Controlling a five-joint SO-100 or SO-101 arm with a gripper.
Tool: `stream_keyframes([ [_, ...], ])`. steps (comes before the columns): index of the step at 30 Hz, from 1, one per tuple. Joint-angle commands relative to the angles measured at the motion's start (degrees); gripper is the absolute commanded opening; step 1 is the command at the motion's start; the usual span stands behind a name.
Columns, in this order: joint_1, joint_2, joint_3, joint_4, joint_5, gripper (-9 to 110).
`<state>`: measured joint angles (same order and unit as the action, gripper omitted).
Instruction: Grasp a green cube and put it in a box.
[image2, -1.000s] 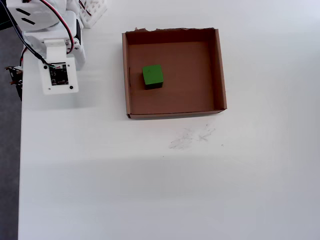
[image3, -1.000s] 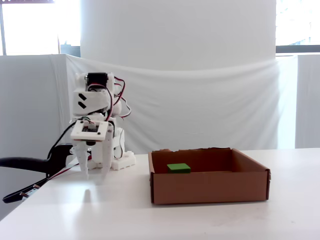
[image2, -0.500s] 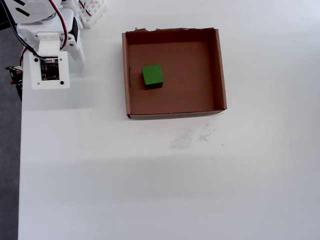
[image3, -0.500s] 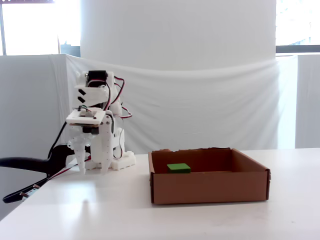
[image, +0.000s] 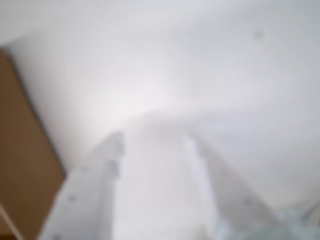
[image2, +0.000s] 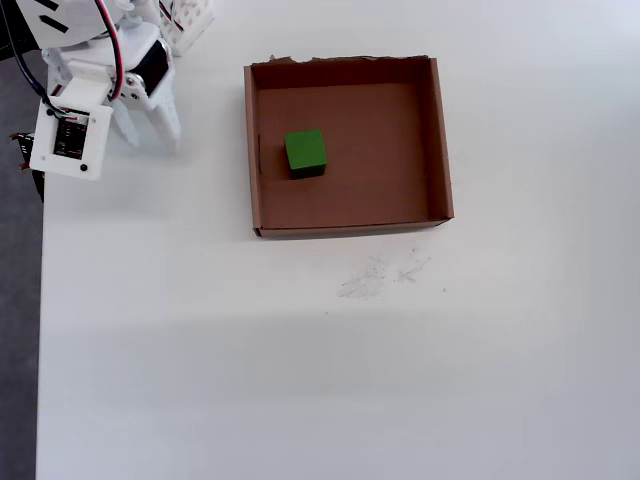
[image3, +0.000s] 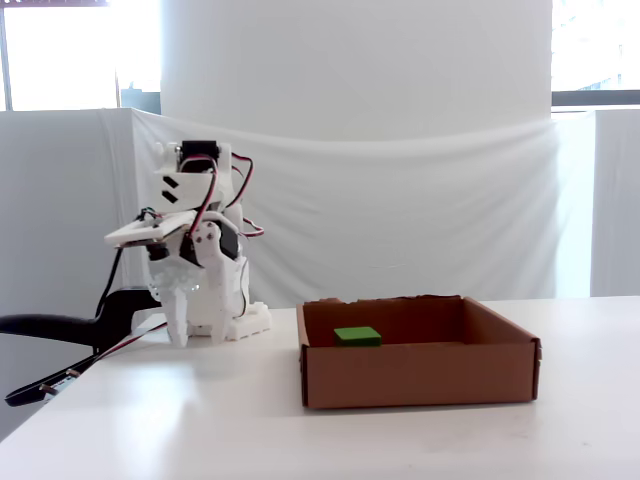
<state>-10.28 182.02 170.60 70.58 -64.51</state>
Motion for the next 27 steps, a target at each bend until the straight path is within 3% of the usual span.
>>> stream_keyframes([
  [1,-0.35,0.35,-0.26,0.62,0.62,15],
  [10,0.62,0.35,-0.26,0.62,0.62,20],
  [27,0.62,0.35,-0.26,0.62,0.62,21],
])
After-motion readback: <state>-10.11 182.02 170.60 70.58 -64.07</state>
